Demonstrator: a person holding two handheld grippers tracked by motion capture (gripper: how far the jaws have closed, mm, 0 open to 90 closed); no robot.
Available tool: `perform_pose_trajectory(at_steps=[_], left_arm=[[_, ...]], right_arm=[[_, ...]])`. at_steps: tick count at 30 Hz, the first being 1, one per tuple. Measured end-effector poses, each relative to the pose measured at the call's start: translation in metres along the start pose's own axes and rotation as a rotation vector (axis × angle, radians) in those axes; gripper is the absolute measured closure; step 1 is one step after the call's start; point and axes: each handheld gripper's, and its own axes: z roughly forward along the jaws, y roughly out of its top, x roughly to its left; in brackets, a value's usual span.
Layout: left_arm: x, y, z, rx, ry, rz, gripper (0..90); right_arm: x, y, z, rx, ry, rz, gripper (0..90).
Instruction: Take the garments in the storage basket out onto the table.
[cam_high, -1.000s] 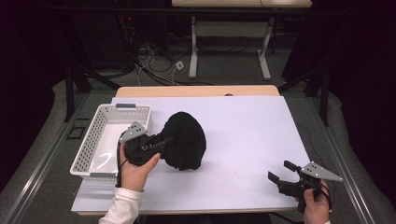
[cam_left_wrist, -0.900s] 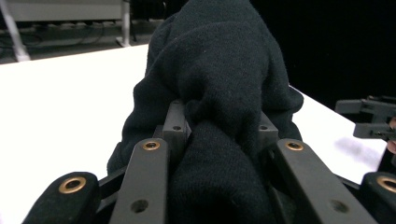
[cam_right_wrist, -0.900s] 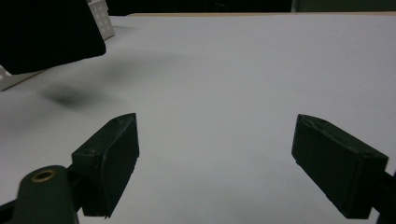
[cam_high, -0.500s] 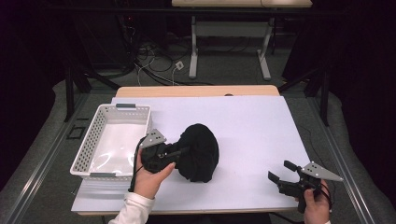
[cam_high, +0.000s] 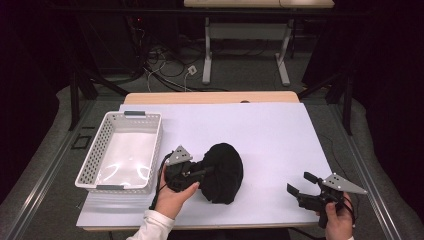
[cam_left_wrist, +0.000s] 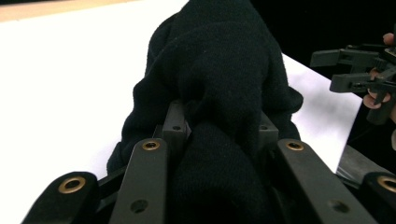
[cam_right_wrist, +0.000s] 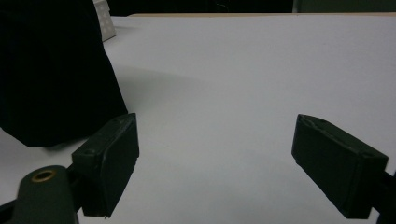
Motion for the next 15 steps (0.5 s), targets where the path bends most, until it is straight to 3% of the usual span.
perform_pose_trajectory(at_steps=[15], left_arm=[[-0.006, -0.010, 0.035, 0.069, -0.032, -0.047, 68.1]], right_arm=[[0.001, -0.001, 0.002, 0.009, 0.002, -0.004, 14.7]])
